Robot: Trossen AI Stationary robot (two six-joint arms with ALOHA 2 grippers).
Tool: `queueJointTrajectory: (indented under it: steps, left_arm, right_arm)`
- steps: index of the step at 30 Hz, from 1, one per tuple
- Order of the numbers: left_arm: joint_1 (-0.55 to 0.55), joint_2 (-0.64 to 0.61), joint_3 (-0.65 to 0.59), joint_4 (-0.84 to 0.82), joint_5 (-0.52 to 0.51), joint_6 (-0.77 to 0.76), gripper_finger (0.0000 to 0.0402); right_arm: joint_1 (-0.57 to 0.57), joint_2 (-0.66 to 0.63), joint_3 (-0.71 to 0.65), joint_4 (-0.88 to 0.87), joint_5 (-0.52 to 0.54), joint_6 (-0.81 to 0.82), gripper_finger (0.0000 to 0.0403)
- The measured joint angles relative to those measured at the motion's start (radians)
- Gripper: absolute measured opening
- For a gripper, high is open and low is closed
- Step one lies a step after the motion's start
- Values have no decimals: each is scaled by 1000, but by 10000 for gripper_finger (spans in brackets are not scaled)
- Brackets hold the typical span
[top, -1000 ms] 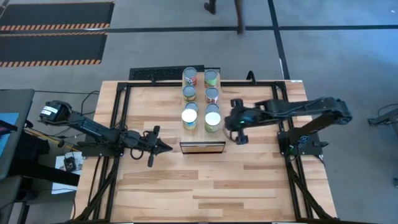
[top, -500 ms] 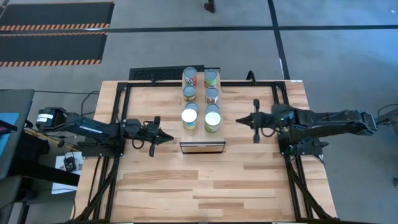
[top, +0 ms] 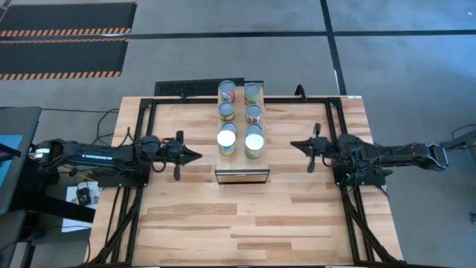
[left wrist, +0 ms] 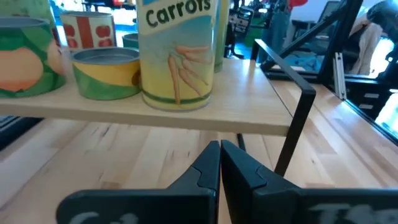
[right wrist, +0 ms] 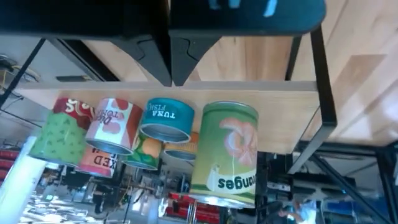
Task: Pick and place cans onto a shelf
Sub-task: Return to Home Position
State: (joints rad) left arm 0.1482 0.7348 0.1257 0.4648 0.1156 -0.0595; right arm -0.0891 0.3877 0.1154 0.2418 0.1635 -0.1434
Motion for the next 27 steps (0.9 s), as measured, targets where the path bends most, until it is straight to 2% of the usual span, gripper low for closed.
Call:
queueJointTrajectory:
  steps: [2,7,9,13,15,18,27]
  left_arm:
    - [0,-17,-12,2,0,6,0]
    - [12,-36,-113,140,-17,-4,0]
    - [23,-50,-114,148,-15,-11,0]
    - [42,-90,-114,126,7,1,0]
    - [47,-125,-114,97,17,2,0]
    - [48,-190,-114,13,9,7,0]
    - [48,-477,-116,-306,-110,-4,0]
  right_arm:
    - [0,-42,-29,1,4,10,2]
    - [0,-165,-89,-2,24,24,2]
    - [0,-220,-105,-15,43,23,2]
    - [1,-331,-105,-136,83,23,2]
    - [1,-386,-103,-187,92,23,2]
    - [3,-385,-94,-201,100,10,2]
    - [2,-386,-99,-195,128,12,2]
